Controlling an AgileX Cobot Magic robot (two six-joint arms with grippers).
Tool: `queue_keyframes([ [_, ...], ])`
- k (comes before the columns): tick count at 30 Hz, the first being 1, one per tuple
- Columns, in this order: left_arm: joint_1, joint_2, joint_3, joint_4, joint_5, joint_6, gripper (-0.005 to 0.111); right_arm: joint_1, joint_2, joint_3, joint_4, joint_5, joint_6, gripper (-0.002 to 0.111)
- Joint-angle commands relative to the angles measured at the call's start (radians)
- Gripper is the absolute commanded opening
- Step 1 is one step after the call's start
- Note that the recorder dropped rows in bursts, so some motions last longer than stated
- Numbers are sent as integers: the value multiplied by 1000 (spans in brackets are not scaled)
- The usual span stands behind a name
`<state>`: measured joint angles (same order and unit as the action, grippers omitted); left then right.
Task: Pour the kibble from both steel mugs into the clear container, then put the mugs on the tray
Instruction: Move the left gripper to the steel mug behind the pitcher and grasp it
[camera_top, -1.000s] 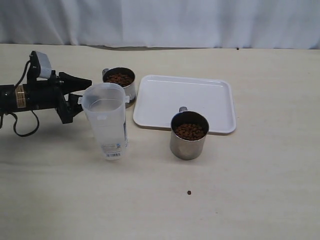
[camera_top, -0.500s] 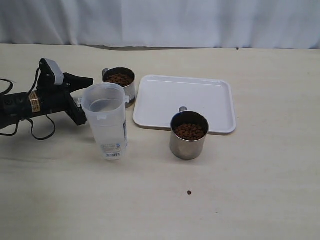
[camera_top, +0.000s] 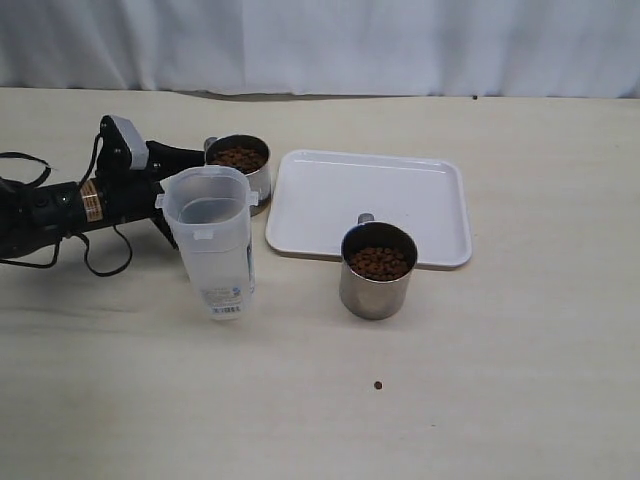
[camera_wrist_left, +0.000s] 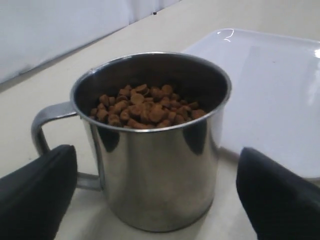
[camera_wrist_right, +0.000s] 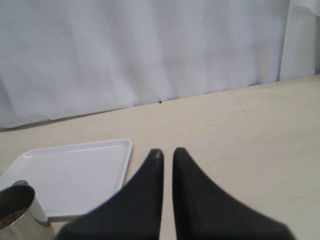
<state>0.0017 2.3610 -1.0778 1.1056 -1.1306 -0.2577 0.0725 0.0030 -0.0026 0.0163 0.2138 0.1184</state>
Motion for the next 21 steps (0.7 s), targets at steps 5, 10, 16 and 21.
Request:
queue_keyframes([
  [5,-2,45,-53,-11,-9,-11,63,3,-3,3,2,-2,-2,5],
  [10,-9,45,-53,-20,-32,-9,63,3,-3,3,2,-2,-2,5],
  [16,-40,45,-53,-58,-28,4,63,3,-3,3,2,-2,-2,5],
  [21,-49,48,-82,-70,-4,8,63,3,-3,3,2,-2,-2,5],
])
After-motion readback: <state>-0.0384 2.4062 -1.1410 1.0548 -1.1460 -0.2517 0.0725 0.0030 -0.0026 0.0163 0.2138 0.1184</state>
